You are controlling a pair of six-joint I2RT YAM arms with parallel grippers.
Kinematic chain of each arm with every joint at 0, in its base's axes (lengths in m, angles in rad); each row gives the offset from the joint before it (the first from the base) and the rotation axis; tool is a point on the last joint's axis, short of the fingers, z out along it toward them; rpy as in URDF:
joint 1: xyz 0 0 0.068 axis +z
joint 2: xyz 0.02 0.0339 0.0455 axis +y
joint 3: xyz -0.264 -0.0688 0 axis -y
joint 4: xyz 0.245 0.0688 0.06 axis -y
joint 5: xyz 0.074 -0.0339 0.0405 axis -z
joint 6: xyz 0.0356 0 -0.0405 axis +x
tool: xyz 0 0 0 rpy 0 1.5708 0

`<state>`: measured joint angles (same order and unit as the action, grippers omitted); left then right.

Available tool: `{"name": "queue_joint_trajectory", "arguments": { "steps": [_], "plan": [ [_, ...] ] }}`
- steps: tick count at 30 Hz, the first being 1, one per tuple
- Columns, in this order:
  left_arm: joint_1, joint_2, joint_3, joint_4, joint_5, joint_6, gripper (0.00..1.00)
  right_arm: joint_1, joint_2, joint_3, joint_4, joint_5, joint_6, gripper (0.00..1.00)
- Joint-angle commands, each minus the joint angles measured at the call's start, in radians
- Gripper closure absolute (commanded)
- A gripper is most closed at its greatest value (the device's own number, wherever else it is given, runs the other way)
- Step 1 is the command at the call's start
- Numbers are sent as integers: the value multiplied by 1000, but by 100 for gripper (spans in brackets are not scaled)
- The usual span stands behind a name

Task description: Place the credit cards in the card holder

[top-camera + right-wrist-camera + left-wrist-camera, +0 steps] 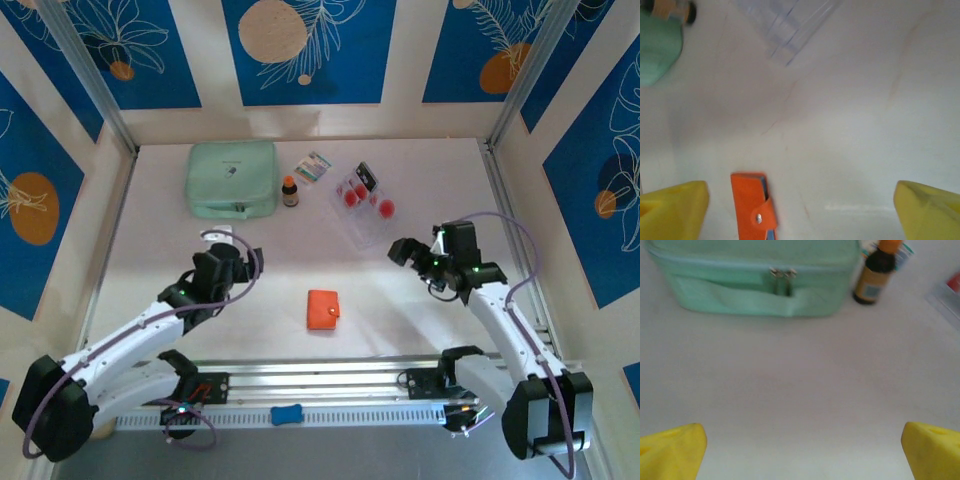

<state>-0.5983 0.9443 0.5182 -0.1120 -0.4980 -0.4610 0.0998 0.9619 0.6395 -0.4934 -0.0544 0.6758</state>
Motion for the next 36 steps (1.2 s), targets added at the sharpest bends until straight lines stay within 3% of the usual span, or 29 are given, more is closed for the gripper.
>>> {"name": "queue_joint_trajectory", "arguments": {
  "steps": [1,8,12,15,21,29,32,36],
  "plan": [
    [76,-15,-4,89,-40,130,0,-68,28,52,15,98,-49,1],
    [291,62,2,238,15,245,0,-149,216,74,246,359,-98,1],
    [373,138,-26,364,39,311,0,-149,352,115,325,510,-130,1],
    [424,203,-26,377,62,322,0,-152,440,118,394,553,-187,1],
    [484,295,-84,511,94,352,0,-143,488,23,620,456,-313,1],
    [491,447,-96,765,198,427,0,-124,499,-41,870,241,-435,1],
    [491,493,-83,821,228,474,0,-101,520,-27,888,199,-507,1],
    [493,591,-148,1042,262,490,0,-98,534,-24,916,153,-554,1]
  ]
}}
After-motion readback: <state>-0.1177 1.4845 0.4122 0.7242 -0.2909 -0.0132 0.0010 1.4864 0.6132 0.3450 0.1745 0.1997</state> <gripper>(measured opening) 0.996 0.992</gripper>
